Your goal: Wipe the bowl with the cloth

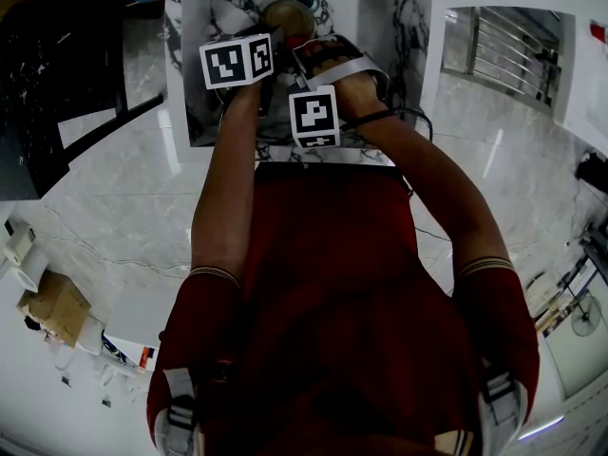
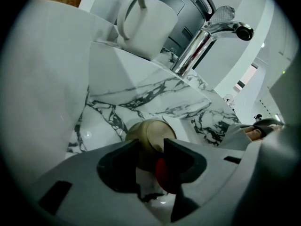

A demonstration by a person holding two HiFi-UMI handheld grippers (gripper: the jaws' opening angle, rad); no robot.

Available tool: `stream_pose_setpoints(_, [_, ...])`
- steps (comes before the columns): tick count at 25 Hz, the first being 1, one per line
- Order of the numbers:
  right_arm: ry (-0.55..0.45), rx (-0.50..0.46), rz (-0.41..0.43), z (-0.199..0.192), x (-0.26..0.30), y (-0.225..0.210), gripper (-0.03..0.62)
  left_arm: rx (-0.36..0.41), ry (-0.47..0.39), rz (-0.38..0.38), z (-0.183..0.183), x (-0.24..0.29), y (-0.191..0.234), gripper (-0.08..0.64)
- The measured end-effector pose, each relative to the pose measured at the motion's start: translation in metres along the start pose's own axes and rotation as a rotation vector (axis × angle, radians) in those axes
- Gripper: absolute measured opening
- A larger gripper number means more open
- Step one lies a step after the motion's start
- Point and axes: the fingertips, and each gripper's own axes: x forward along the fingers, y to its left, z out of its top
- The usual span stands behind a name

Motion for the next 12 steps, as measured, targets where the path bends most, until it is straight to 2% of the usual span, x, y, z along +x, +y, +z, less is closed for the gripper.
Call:
stream_pose_setpoints(6, [-0.007, -0.015, -0.065, 0.004, -0.003, -0.014, 0.064, 0.012, -0.065, 0.023, 0.013, -0.018, 0.001, 0.151])
stream_pose_setpoints(12, [-0.019, -0.063, -0.143, 0.012, -0.005, -0.032, 0.064, -0.037, -0.174, 0.062, 0.025, -0.041, 0.006, 0.152])
